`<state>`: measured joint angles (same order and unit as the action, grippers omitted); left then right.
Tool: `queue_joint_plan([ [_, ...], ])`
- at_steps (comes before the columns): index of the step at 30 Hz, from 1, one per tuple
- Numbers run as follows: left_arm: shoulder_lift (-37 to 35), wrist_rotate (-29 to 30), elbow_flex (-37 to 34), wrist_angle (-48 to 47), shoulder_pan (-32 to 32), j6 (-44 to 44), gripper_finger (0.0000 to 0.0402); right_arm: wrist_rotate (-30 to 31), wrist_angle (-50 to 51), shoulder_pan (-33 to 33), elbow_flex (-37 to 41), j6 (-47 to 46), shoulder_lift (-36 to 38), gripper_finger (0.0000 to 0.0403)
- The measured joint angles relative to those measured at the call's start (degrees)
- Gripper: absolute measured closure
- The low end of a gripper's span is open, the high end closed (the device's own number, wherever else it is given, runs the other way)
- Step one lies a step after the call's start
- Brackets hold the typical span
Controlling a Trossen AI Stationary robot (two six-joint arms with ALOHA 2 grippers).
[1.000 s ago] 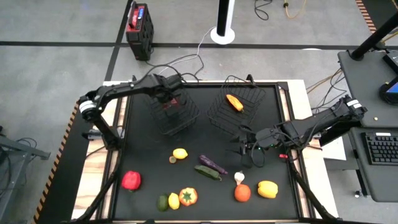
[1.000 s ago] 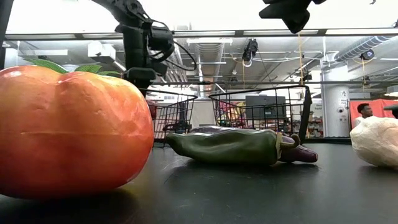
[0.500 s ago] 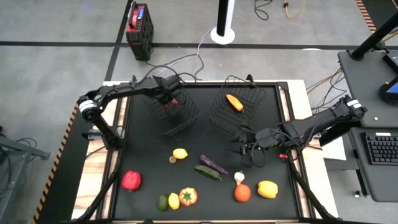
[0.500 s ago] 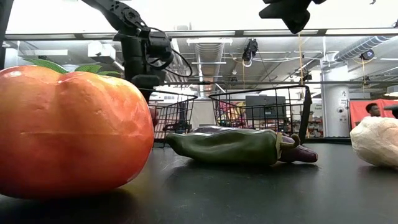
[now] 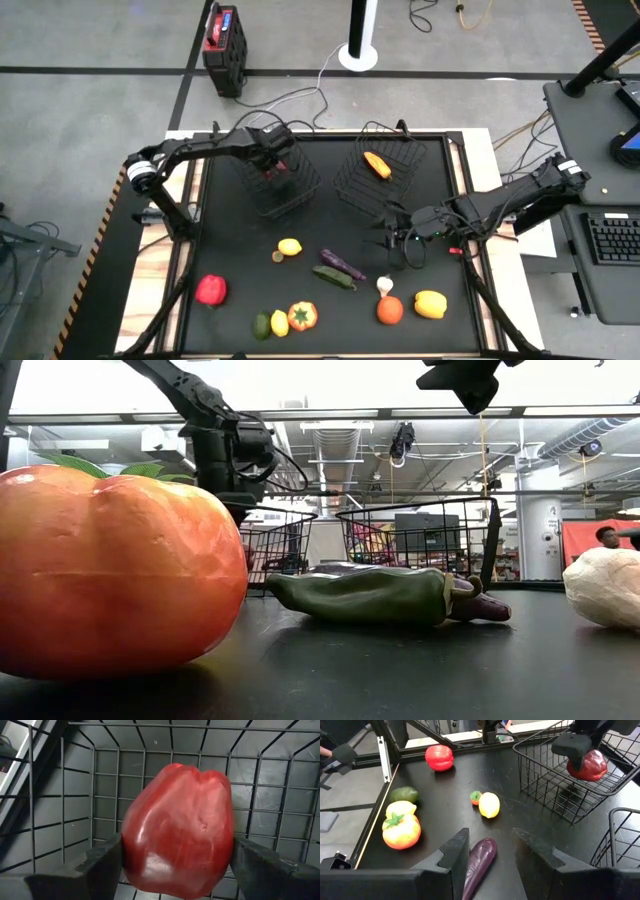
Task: Sort produce into baskets
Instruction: Put the apple into the left black wire basket
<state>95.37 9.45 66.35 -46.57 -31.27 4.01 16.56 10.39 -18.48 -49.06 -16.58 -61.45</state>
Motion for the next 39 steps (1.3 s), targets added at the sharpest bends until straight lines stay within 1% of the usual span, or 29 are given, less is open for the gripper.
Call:
queue_joint_plan([
  [5, 0.02, 0.02, -1.07, 0.64, 0.00, 0.00, 0.0102, 0.02, 0.00, 0.00, 0.00, 0.02, 0.00, 0.0261],
  [21, 0.02, 0.66, -1.25, 1.07, 0.02, 1.03, 0.0102, 0.01, 0.00, 0.00, 0.00, 0.02, 0.00, 0.0261],
  [26, 0.02, 3.03, -1.25, 1.15, 0.02, 1.03, 0.0102, 0.01, 0.00, 0.00, 0.00, 0.04, 0.00, 0.0261],
  [31, 0.02, 3.61, -1.25, 1.47, 0.04, 1.05, 0.0102, 0.02, 0.00, 0.00, 0.00, 0.02, 0.00, 0.0261],
  [39, 0.02, 1.60, -1.30, 1.56, 0.07, 1.03, 0.0102, 0.02, 0.00, 0.00, -0.02, 0.02, 0.00, 0.0261],
])
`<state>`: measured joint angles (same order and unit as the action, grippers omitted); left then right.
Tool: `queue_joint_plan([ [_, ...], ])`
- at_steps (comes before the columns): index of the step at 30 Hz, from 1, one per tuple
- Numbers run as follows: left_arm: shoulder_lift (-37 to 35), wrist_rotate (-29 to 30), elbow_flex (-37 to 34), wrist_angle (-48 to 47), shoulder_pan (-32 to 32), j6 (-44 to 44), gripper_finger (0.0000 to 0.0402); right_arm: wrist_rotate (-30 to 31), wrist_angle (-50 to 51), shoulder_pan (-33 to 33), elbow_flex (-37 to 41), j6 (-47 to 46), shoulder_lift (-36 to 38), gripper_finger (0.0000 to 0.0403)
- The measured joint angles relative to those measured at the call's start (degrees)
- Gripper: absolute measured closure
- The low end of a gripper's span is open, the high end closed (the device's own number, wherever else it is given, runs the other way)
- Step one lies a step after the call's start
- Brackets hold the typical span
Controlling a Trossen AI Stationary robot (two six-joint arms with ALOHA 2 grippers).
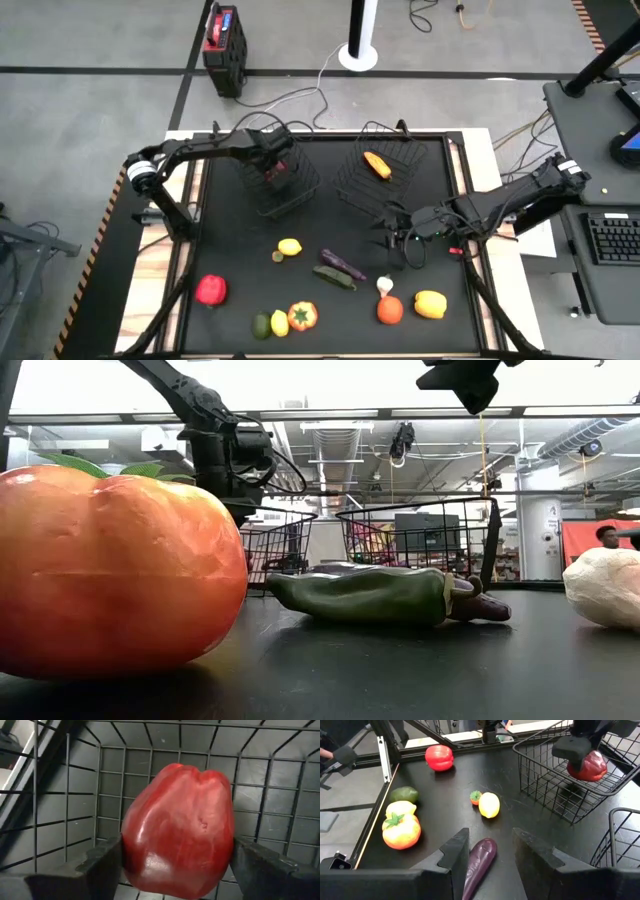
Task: Sort produce into baskets
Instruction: Put the apple into the left black wire basket
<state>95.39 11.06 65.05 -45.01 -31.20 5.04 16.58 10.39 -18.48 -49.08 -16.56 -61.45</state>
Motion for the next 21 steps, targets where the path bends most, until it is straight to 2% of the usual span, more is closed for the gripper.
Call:
queue_joint_plan([
  [5, 0.00, -3.55, -1.11, 0.04, -0.01, -0.45, 0.0102, -0.02, 0.00, 0.00, 0.01, 0.01, -0.02, 0.0261],
  [21, -0.09, -3.68, -2.86, 0.35, 0.00, -1.54, 0.0102, -0.02, 0.00, 0.00, 0.02, 0.01, -0.02, 0.0261],
])
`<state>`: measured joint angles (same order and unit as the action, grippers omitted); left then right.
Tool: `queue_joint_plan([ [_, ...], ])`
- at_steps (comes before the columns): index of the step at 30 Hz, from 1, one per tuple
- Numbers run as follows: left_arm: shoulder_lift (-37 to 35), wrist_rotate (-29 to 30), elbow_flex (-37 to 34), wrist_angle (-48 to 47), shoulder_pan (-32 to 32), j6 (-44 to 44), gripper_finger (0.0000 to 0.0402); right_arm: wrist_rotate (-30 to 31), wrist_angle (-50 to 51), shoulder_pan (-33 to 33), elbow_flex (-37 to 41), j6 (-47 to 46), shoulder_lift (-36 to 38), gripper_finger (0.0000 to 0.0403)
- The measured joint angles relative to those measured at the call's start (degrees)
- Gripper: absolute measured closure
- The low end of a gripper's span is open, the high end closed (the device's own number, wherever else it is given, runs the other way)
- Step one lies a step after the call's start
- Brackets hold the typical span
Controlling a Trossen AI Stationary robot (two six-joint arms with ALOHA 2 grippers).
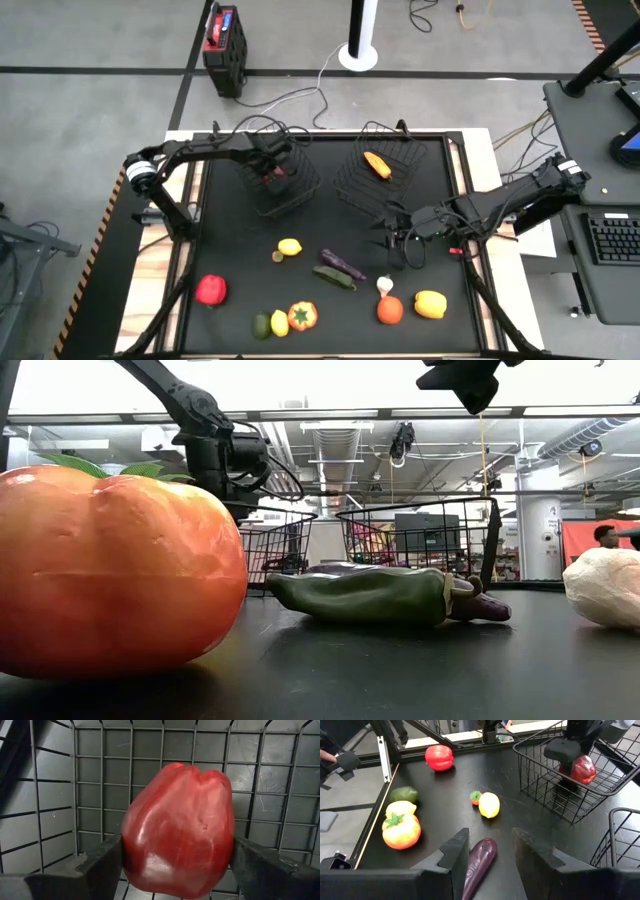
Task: Sort produce into baskets
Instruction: Put the apple into the left black wire basket
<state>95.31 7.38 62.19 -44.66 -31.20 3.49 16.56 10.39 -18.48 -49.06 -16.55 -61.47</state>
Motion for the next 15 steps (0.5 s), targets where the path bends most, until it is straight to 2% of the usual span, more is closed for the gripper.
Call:
queue_joint_plan([
  [15, 0.02, -0.31, -0.07, 0.13, -0.04, 0.01, 0.0099, 0.00, 0.00, 0.00, 0.00, -0.01, 0.00, 0.0261],
])
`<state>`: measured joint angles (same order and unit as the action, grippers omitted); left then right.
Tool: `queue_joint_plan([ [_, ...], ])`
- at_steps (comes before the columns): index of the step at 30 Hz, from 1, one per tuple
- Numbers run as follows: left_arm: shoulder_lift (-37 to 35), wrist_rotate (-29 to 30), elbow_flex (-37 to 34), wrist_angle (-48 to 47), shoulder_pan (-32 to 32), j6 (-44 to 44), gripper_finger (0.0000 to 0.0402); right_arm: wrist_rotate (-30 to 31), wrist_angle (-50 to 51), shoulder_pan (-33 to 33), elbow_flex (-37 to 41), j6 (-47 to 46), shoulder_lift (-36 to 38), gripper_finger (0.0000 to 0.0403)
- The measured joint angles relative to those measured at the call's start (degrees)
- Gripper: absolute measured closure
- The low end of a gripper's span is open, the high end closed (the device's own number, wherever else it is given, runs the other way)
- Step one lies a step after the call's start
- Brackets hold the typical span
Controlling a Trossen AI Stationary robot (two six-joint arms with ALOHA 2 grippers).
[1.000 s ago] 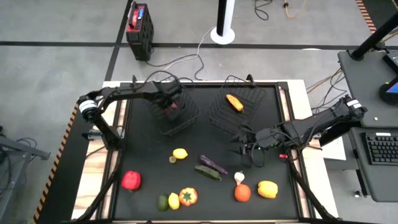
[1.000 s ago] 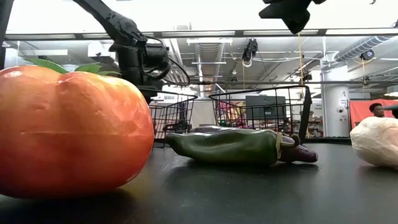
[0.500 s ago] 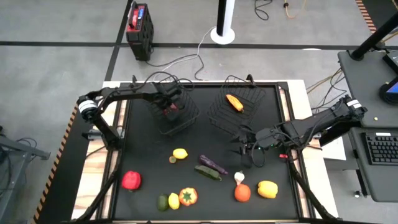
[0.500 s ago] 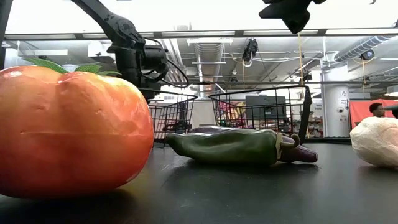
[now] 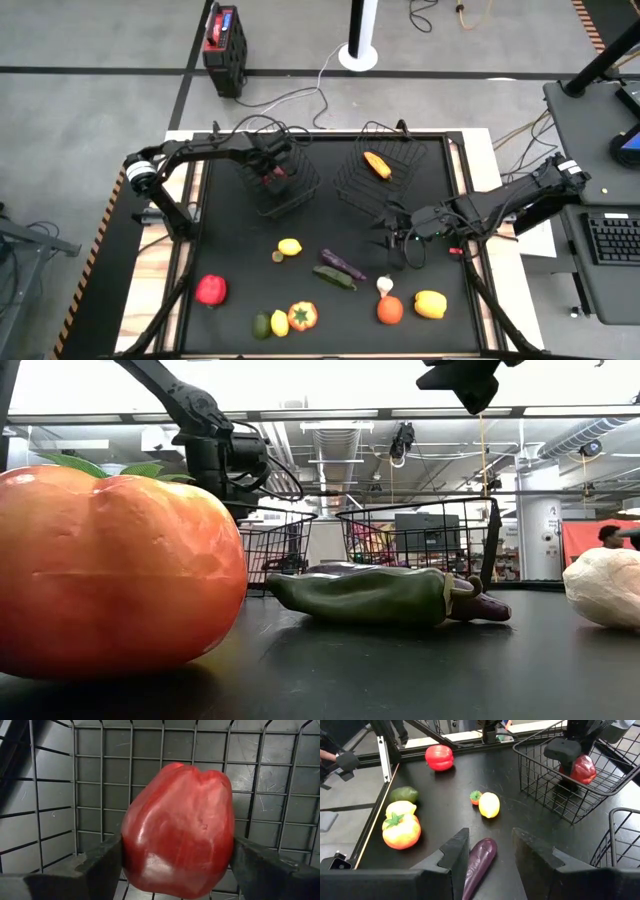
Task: Sort produce into baskets
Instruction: Put the apple into the left black wire basket
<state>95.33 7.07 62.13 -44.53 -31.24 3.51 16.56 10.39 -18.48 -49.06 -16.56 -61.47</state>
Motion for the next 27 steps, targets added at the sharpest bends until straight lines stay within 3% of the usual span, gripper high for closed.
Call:
queue_joint_plan([
  [9, 0.07, 0.33, -0.09, 0.42, 0.02, 1.53, 0.0057, 0.00, 0.00, 0.00, -0.02, 0.02, 0.00, 0.0261],
  [27, -0.42, -0.10, 1.05, -1.23, 0.35, 1.77, 0.0052, 0.00, 0.00, 0.00, 0.00, -0.39, -0.04, 0.0261],
])
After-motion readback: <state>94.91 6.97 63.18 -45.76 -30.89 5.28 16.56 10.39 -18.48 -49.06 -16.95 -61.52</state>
